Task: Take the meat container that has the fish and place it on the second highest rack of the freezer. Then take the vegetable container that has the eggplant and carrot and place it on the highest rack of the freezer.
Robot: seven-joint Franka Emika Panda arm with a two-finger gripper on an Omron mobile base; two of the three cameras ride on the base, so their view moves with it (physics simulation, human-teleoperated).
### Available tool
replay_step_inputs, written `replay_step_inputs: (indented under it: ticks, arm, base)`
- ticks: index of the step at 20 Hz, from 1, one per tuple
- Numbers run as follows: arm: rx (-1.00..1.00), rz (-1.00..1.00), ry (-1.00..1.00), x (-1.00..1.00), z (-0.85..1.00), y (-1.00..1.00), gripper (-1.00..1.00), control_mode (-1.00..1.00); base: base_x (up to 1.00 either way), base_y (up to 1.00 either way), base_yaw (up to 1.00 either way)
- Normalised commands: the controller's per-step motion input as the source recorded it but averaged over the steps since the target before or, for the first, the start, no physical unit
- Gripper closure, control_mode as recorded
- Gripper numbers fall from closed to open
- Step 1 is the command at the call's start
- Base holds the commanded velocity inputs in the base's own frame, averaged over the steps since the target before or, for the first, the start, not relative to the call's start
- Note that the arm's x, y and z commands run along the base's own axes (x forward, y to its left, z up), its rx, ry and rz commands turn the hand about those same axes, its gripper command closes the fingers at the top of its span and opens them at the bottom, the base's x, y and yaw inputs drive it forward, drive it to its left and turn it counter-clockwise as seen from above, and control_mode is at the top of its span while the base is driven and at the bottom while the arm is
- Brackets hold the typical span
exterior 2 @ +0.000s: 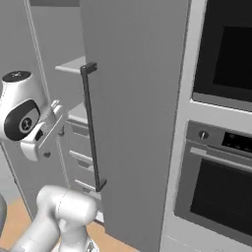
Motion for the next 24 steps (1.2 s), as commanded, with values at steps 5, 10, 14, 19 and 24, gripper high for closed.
replay_step_inputs:
  ticks: [5, 10, 14, 19, 24]
  arm:
    - [0.0, 0.0, 0.0, 0.0, 0.0, 0.0, -1.0, 1.0]
    - [0.0, 0.0, 0.0, 0.0, 0.0, 0.0, -1.0, 1.0]
    - [0.0, 0.0, 0.0, 0.0, 0.0, 0.0, -1.0, 1.0]
    - [0.0, 0.0, 0.0, 0.0, 0.0, 0.0, -1.0, 1.0]
    - [0.0, 0.0, 0.0, 0.0, 0.0, 0.0, -1.0, 1.0]
  base:
    - [0.0, -1.0, -0.28]
    - [0.34, -1.0, -0.16]
    - [0.36, -1.0, 0.0]
    - [0.06, -1.0, -0.06]
    - [-0.16, -1.0, -0.25]
